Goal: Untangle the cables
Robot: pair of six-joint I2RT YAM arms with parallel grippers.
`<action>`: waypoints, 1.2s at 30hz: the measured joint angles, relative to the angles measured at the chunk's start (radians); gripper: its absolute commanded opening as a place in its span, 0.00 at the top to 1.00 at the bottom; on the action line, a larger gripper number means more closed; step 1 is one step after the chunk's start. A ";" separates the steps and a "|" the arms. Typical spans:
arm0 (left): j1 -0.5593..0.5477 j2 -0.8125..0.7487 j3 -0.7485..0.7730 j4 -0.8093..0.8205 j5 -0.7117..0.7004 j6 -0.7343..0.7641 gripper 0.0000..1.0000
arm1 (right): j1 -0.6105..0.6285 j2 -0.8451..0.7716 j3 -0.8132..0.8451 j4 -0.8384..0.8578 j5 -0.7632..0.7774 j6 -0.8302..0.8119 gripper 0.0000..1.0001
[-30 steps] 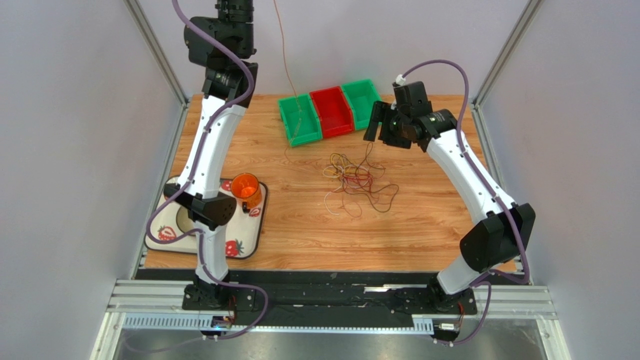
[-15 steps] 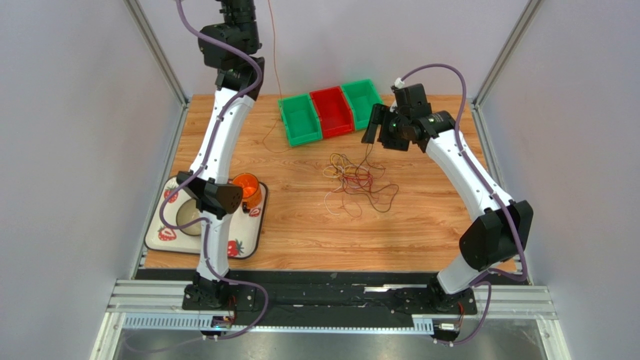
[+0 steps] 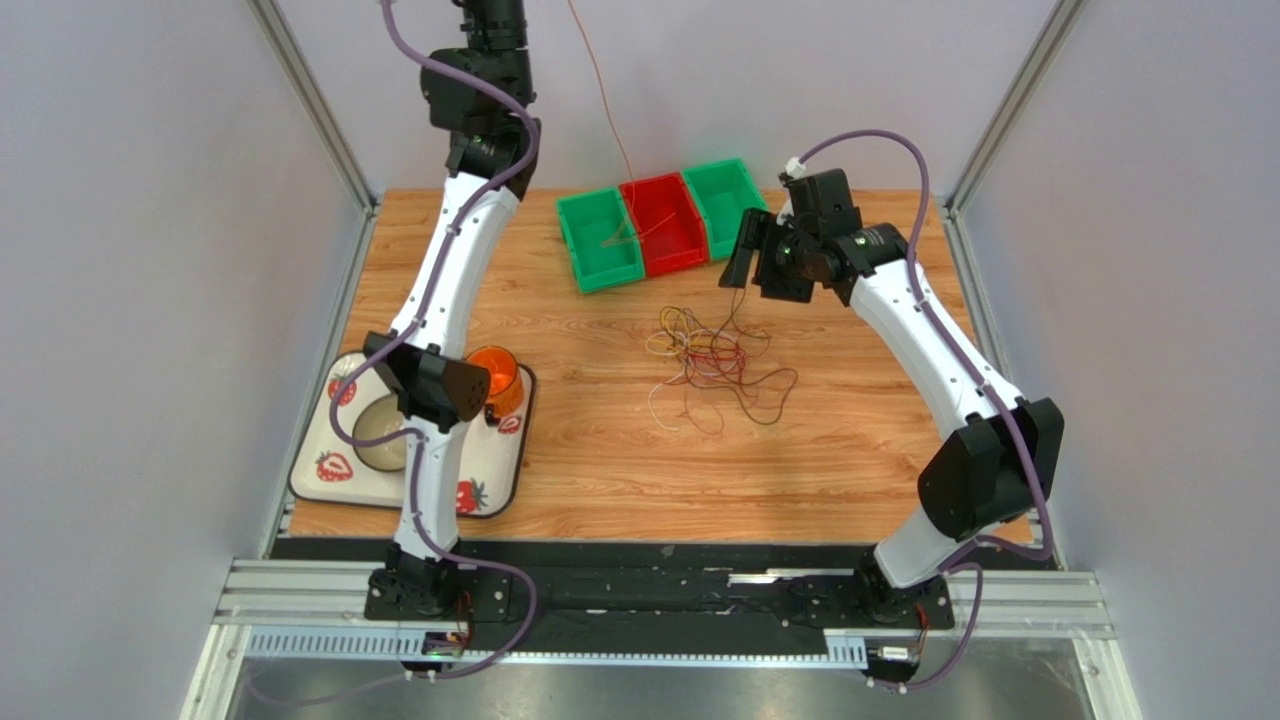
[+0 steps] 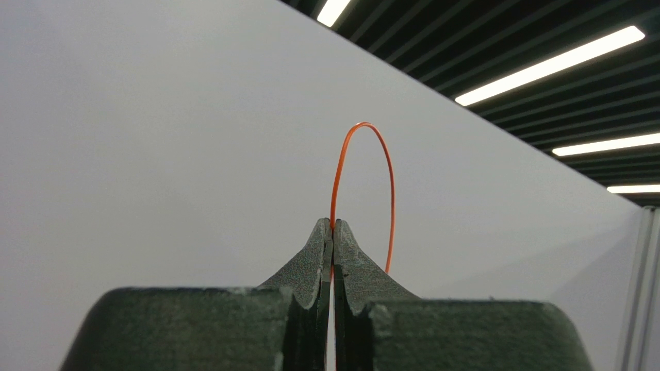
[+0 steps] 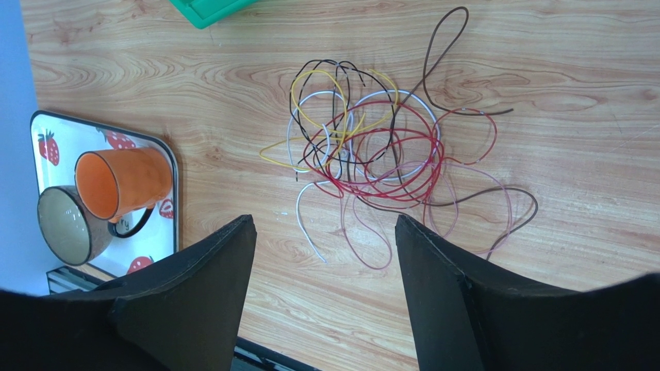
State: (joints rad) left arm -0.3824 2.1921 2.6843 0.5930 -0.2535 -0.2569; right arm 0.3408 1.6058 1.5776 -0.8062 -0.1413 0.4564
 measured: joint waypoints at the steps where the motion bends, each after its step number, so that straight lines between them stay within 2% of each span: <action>1: 0.002 0.008 -0.014 0.001 -0.004 0.008 1.00 | -0.001 0.001 -0.003 0.002 -0.002 0.000 0.29; 13: 0.054 0.180 -0.196 -0.080 -0.115 0.068 1.00 | -0.003 0.005 -0.027 0.013 -0.015 0.000 0.30; 22: 0.069 0.205 -0.219 -0.125 -0.215 0.104 1.00 | -0.003 0.012 -0.027 0.019 -0.021 0.000 0.30; 25: 0.069 0.183 -0.264 -0.124 -0.231 0.108 1.00 | -0.003 0.013 -0.027 0.019 -0.025 0.000 0.30; 31: 0.063 0.039 -0.464 -0.103 -0.143 0.087 1.00 | -0.003 0.034 -0.027 0.032 -0.037 0.003 0.30; 36: 0.040 -0.042 -0.407 -0.050 -0.138 0.140 1.00 | -0.003 0.046 -0.032 0.038 -0.046 0.005 0.31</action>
State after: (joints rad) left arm -0.3420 2.1498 2.2768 0.5434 -0.3912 -0.1169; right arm 0.3374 1.6516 1.5459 -0.7681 -0.1871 0.4610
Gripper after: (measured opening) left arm 0.008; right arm 0.697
